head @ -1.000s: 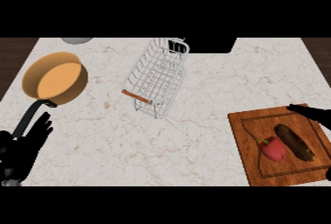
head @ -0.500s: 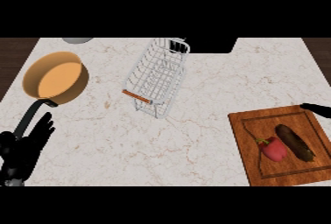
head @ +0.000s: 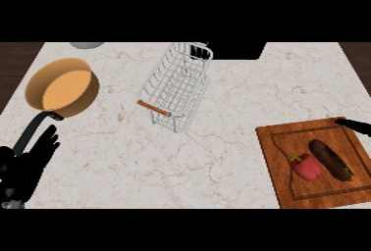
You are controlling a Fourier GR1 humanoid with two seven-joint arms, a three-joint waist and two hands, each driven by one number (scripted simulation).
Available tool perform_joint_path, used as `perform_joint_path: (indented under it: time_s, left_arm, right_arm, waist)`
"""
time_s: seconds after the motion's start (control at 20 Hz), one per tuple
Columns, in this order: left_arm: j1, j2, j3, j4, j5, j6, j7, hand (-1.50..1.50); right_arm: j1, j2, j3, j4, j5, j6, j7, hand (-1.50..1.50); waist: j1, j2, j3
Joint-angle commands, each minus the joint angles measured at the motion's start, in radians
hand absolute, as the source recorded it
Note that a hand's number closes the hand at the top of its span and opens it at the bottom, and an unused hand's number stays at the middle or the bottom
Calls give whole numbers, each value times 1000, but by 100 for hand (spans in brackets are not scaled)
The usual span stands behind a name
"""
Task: Pick the sweet potato from the cutting board and place it in the tiered basket
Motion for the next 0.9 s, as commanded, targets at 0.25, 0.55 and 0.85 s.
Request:
perform_joint_path:
  time_s: [0.25, 0.55, 0.85]
  left_arm:
    - [-29, -31, 47, 44, -29, -23, -17, 0]
    - [-58, -44, 47, 29, -61, -30, 25, 0]
    - [-70, -70, 56, 35, -80, -26, 15, 0]
  right_arm:
    - [4, 57, -36, 91, 116, -52, -114, -150]
    - [-33, 163, -31, 111, 176, -78, -79, -150]
    - [-113, 184, -44, 241, 228, -85, -115, -150]
  waist:
    - [-1, 0, 0]
    - [-1, 0, 0]
    - [1, 1, 0]
